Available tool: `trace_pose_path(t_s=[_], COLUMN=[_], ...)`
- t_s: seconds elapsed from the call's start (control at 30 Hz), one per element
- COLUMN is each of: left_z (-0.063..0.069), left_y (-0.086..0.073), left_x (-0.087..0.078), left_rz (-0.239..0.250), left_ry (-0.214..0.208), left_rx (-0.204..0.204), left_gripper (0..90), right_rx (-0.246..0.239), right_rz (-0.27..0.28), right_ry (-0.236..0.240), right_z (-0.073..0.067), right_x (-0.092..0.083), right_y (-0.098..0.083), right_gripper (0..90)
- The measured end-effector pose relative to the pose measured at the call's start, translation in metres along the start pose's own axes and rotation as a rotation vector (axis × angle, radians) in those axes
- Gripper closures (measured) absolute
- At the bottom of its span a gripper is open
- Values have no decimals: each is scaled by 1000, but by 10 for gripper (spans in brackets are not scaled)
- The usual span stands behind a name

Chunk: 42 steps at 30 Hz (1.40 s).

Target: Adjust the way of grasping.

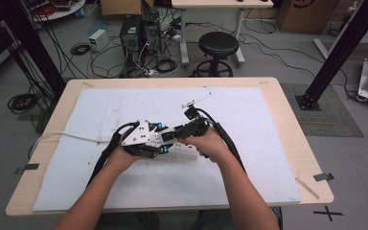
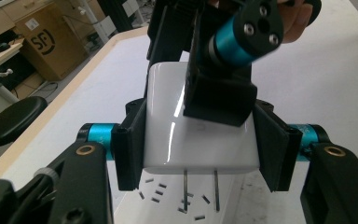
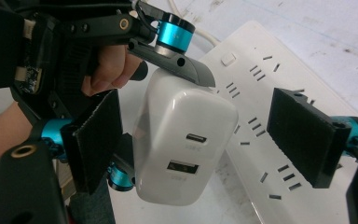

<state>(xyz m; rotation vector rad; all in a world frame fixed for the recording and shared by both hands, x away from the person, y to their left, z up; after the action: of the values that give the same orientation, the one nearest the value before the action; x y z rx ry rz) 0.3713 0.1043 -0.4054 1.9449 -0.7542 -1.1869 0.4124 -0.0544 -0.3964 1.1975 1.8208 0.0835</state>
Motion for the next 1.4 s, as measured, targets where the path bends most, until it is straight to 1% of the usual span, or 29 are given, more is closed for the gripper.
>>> trace_pose_path(t_s=[0.03, 0.1, 0.13, 0.2, 0.33, 0.47, 0.53, 0.6, 0.63, 0.67, 0.73, 0.77, 0.87, 0.9, 0.93, 1.03, 1.07, 1.13, 1.17, 1.2, 1.23, 1.27, 1.3, 1.33, 1.4], left_z=[0, 0, 0, 1, 0, 0, 0, 0, -1, -1, -2, -2, -2, -2, -2, -1, -1, -1, -1, 0, 0, -2, -2, -3, -4], left_y=[0, 0, 1, 1, 3, 3, 3, 3, 2, 2, 2, 2, 2, 2, 2, 2, 2, 2, 2, 2, 2, 1, 1, 1, 2], left_x=[0, -1, 0, 0, 0, 0, 0, 0, 0, -1, -1, -1, -1, -1, -1, -1, -1, -1, -1, 0, 0, 0, -1, -2, -4], left_rz=[0, 1, 5, 4, 8, 6, 5, 5, 3, 0, 2, 1, -6, -7, -10, -14, -14, -20, -20, -28, -28, -35, -35, -32, -13], left_ry=[-2, -5, -4, -2, 3, 7, 9, 9, 17, 22, 22, 24, 25, 27, 31, 38, 37, 44, 44, 54, 54, 72, 80, 86, 80], left_rx=[-1, 4, 4, 9, 11, 12, 14, 14, 15, 21, 19, 22, 31, 34, 36, 43, 43, 37, 37, 35, 35, 25, 22, 13, 7], left_gripper=[424, 424, 424, 424, 424, 425, 424, 424, 424, 424, 424, 424, 425, 424, 424, 424, 423, 419, 409, 409, 329, 329, 262, 239, 233], right_rx=[-5, -7, -6, -5, -1, 4, -1, -1, -1, 3, 7, 6, 11, 11, 6, 21, 32, 33, 33, 35, 35, 39, 46, 46, 50], right_rz=[0, 4, 3, 10, 9, 4, 6, 6, 6, 0, -3, 3, 4, 4, 9, 6, 6, 5, 5, 8, 8, -10, -9, -7, 7], right_ry=[4, 6, 22, 39, 69, 82, 85, 89, 89, 95, 101, 109, 110, 110, 109, 118, 123, 122, 122, 113, 113, 112, 78, 74, 60], right_z=[0, 0, 0, 0, 0, -1, 0, 0, 0, -1, -1, -1, -1, -1, 0, 0, 0, 0, 0, 1, 1, 1, 2, 2, 2], right_x=[0, 1, 1, 1, 2, 2, 2, 2, 2, 3, 3, 3, 4, 4, 4, 4, 4, 4, 4, 4, 4, 4, 3, 3, 1], right_y=[0, 0, 1, 1, 1, 1, 1, 1, 1, 1, 1, 1, 2, 1, 2, 2, 2, 2, 2, 2, 2, 1, 1, 1, 1], right_gripper=[257, 298, 315, 354, 393, 418, 431, 431, 438, 456, 461, 491, 509, 543, 545, 554, 562, 573, 573, 583, 583, 605, 618, 621, 626])
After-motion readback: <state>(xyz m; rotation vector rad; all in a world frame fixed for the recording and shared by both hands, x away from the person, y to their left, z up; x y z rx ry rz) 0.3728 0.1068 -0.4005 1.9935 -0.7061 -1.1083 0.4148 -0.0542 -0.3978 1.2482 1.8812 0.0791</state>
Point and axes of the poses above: each handheld gripper's, and its own axes: x roughly forward along the jaws, y roughly out of its top, z roughly to its right, the point moved 4 cm from there along x, roughly forward along the jaws, and after that the axes turned 8 degrees about -z, right-handed, at the moved point
